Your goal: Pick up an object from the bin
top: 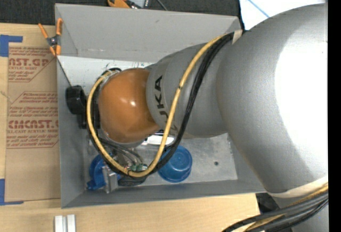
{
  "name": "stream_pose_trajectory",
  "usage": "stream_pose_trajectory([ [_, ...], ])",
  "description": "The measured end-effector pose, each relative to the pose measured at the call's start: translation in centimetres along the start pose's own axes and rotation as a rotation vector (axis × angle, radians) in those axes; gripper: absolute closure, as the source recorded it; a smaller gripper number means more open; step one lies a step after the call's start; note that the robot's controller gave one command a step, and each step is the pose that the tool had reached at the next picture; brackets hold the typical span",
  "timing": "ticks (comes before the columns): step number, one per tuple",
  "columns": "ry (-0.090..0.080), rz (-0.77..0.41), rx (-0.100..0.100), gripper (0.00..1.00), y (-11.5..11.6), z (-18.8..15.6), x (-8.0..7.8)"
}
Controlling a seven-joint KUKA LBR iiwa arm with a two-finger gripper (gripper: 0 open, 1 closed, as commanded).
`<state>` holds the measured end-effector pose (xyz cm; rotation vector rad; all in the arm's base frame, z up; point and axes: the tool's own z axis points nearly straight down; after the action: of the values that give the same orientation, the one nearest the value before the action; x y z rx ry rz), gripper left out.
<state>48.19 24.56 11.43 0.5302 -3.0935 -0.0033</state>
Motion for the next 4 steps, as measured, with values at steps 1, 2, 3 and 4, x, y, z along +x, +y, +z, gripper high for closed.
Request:
stream_pose_trajectory([
  [1,-0.003,-0.019,0.0,0.0,-0.2,0.9,-0.2],
  [2,-0.004,-0.288,-0.002,0.0,-0.1,-1.2,-0.1],
  [3,-0.02,-0.344,0.001,0.0,-0.4,4.2,-0.1],
  [4,-0.02,-0.446,0.0,1.0,0.0,4.2,-0.1],
])
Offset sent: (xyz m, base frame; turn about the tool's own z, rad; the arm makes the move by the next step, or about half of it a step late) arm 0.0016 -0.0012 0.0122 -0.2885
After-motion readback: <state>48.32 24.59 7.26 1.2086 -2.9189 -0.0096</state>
